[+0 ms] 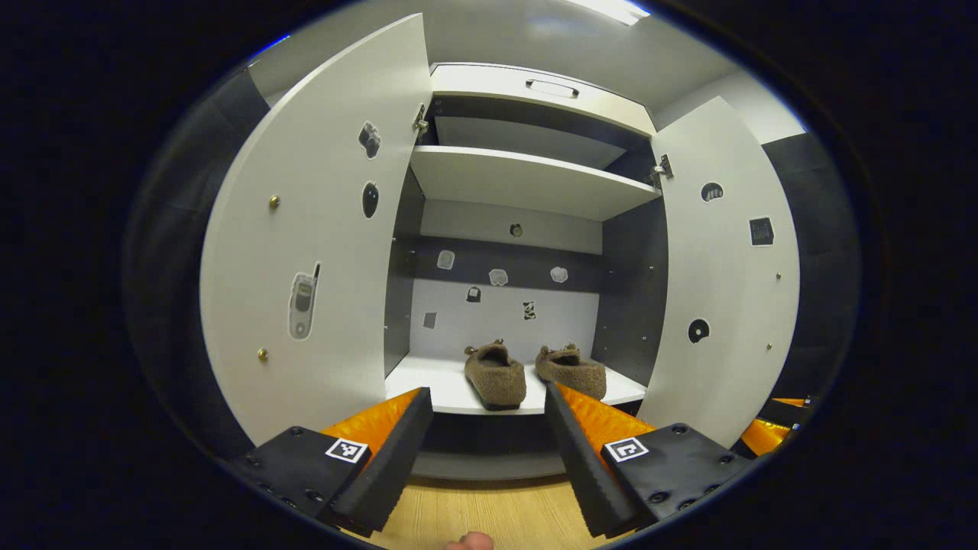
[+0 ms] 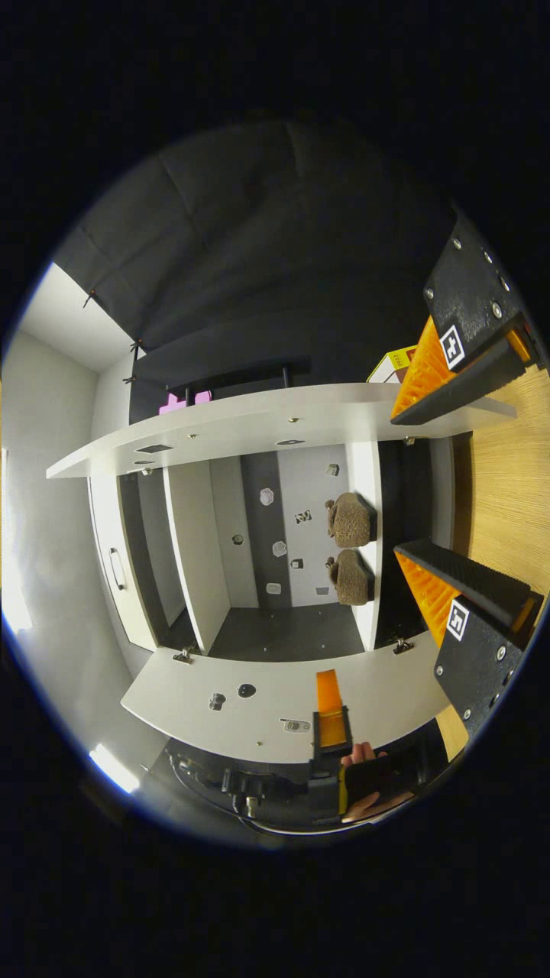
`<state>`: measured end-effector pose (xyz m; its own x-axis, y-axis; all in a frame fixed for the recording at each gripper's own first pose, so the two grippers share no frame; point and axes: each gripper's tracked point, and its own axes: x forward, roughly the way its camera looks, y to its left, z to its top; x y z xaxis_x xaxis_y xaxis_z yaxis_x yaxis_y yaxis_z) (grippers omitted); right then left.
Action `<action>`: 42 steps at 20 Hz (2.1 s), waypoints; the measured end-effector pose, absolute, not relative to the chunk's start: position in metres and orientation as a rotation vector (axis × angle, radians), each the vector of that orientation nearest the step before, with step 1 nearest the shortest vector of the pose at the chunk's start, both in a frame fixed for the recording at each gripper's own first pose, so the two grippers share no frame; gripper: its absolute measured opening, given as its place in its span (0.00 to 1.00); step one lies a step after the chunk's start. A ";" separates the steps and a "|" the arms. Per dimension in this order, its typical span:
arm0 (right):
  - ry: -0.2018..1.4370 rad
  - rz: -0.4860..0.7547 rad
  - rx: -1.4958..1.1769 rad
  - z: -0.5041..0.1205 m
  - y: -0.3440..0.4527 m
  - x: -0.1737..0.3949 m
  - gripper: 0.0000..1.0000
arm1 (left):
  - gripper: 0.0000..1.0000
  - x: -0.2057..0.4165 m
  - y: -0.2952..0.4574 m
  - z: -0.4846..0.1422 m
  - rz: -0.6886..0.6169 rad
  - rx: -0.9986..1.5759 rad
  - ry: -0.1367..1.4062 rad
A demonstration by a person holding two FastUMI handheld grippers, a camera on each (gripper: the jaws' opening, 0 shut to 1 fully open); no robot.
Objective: Grab one shoe with the right hand and put it into the shoe cabinet, grab the other shoe with the left hand and put it into the shoe cabinet; then close the right door with the right hand and the left door with the left hand.
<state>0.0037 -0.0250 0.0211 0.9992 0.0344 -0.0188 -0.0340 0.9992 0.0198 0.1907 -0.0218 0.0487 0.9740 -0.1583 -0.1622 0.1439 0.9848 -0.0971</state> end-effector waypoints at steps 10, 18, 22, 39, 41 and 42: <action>-0.089 -0.135 -0.052 0.085 -0.135 0.011 0.93 | 0.97 0.131 0.004 0.003 -0.064 -0.118 0.187; -0.044 -0.106 -0.034 0.066 -0.164 0.044 0.92 | 0.97 0.111 0.018 0.003 -0.036 -0.087 0.168; -0.055 -0.073 -0.056 0.067 -0.149 0.040 0.91 | 0.97 0.108 0.017 -0.001 -0.041 -0.098 0.181; -0.036 0.093 -0.026 0.054 -0.058 0.060 0.90 | 0.96 0.101 0.017 0.001 -0.089 -0.092 0.179; -0.038 0.110 -0.008 0.053 -0.050 0.064 0.90 | 0.97 0.101 0.018 0.000 -0.091 -0.089 0.181; -0.039 0.118 0.000 0.051 -0.048 0.065 0.90 | 0.97 0.100 0.019 0.000 -0.092 -0.090 0.183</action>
